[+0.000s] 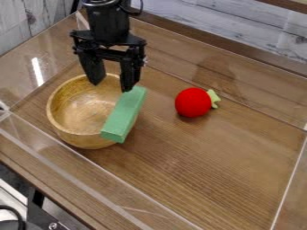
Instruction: Put the green stick in the brown bowl
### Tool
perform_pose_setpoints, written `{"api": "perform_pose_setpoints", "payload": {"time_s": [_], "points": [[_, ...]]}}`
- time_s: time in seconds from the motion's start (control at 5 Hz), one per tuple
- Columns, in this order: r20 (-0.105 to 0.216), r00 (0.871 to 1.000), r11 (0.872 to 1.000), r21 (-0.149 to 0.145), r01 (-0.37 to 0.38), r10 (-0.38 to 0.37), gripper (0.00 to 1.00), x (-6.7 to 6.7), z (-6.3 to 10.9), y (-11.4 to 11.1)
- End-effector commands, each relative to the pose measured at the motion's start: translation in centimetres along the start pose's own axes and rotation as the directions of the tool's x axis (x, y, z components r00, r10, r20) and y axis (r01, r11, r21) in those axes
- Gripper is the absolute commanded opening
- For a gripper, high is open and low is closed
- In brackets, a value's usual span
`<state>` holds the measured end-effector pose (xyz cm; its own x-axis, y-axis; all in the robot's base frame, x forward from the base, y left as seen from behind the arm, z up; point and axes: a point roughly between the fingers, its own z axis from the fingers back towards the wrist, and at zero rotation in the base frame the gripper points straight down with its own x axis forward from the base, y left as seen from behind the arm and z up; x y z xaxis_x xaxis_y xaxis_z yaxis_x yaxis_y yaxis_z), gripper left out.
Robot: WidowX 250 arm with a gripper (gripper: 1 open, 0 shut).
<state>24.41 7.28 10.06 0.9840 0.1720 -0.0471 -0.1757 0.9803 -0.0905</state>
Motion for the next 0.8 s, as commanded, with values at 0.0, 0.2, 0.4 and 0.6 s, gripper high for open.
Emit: {"api": "perform_pose_setpoints", "payload": {"time_s": [0.0, 0.2, 0.4, 0.6], "points": [[0.048, 0.998, 1.0, -0.002, 0.03, -0.03, 1.0, 0.5, 1.1, 0.1], [0.048, 0.997, 0.999, -0.01, 0.053, -0.052, 1.0, 0.2, 0.9, 0.0], [0.046, 0.995, 0.996, -0.017, 0.089, -0.089, 1.0, 0.4, 1.2, -0.6], [0.046, 0.991, 0.992, -0.024, 0.124, -0.123, 1.0, 0.6, 1.5, -1.1]]}}
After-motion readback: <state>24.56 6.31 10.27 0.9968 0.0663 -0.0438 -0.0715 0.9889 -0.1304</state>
